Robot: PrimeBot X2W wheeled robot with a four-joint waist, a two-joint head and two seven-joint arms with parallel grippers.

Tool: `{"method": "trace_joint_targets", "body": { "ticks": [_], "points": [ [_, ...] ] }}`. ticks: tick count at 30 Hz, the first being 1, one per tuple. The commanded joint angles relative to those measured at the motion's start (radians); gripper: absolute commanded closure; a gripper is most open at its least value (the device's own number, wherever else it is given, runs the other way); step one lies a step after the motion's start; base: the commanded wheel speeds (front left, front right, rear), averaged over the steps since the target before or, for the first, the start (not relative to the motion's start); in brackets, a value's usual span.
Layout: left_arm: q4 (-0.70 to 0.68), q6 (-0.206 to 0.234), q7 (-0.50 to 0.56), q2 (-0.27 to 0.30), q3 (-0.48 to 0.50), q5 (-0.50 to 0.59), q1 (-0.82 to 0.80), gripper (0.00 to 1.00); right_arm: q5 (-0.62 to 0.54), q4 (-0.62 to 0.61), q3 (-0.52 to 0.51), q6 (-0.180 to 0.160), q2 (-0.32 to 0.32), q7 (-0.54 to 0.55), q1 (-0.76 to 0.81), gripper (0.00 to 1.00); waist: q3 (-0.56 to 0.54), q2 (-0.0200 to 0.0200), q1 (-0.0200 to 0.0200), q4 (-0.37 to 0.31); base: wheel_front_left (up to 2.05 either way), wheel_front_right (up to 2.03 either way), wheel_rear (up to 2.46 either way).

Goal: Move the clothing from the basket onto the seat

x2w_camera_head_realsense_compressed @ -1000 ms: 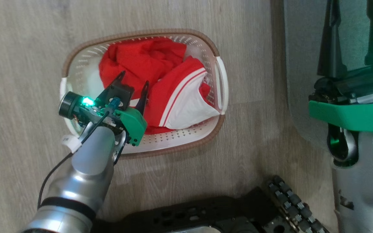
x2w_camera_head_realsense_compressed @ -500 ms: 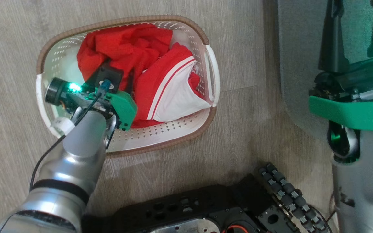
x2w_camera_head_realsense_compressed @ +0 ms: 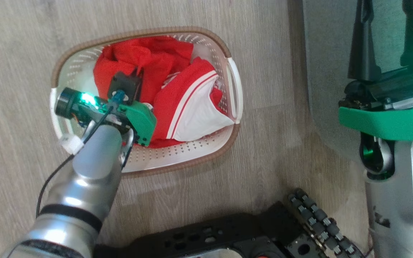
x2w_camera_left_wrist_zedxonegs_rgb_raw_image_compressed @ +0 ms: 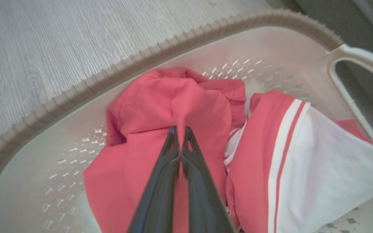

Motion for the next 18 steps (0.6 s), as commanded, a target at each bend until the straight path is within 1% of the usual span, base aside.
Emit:
{"method": "trace_joint_targets", "body": {
  "ticks": [1,8,9,18],
  "points": [
    [-0.042,-0.006,-0.012,0.009,0.013,-0.01,0.062,1.0,-0.004,-0.021,0.016,0.0,-0.008,-0.006,0.027,0.0,-0.038,0.0,0.0,0.015,0.0,0.0,0.0],
    [-0.181,-0.023,-0.012,0.011,0.008,-0.03,0.175,1.0,-0.018,0.045,0.021,0.0,-0.008,-0.006,0.059,0.0,-0.184,0.0,0.0,0.051,0.0,0.0,0.0],
    [-0.181,-0.023,-0.012,0.011,0.008,-0.03,0.175,1.0,-0.018,0.045,0.021,0.0,-0.008,-0.006,0.059,0.0,-0.184,0.0,0.0,0.051,0.0,0.0,0.0],
    [-0.34,-0.073,-0.012,0.019,0.011,-0.062,0.317,1.0,-0.035,0.14,0.023,0.0,-0.008,-0.006,0.141,0.0,-0.433,0.0,0.0,0.096,0.0,0.0,0.0]
  ]
}}
